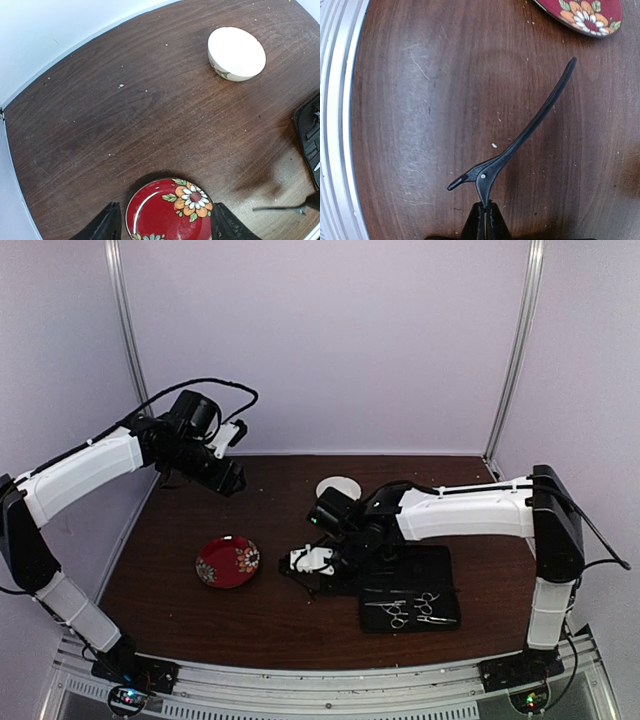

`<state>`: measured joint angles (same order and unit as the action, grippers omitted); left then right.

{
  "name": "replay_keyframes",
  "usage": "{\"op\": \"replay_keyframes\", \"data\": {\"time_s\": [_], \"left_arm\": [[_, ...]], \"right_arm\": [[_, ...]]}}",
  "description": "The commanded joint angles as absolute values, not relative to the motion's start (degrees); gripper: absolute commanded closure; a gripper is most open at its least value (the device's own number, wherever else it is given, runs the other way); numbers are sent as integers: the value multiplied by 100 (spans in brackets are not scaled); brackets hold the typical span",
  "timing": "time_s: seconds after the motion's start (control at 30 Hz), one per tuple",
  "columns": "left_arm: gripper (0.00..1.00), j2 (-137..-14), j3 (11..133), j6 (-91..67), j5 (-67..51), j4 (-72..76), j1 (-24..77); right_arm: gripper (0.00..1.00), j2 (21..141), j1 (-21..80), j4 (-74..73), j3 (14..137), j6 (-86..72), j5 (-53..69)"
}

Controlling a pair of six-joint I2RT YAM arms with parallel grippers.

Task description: Sort the hair-cutting tools

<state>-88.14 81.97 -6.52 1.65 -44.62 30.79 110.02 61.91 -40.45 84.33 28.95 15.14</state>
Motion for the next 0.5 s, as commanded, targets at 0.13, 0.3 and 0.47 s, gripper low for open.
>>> {"op": "replay_keyframes", "data": {"time_s": [0.13,0.3,0.47], "left_arm": [[36,-8670,8156,-458,53,-4131,3024],[36,-8694,8165,-461,-20,-4142,3024],[36,-8671,8178,-492,-209,-4140,3023]], "right_arm": [[100,11484,5443,-4674,8532,3868,3165],[100,11894,5410,-5295,8990,4260,2978],[99,12204,5146,-5786,9446,4505,2879]]}}
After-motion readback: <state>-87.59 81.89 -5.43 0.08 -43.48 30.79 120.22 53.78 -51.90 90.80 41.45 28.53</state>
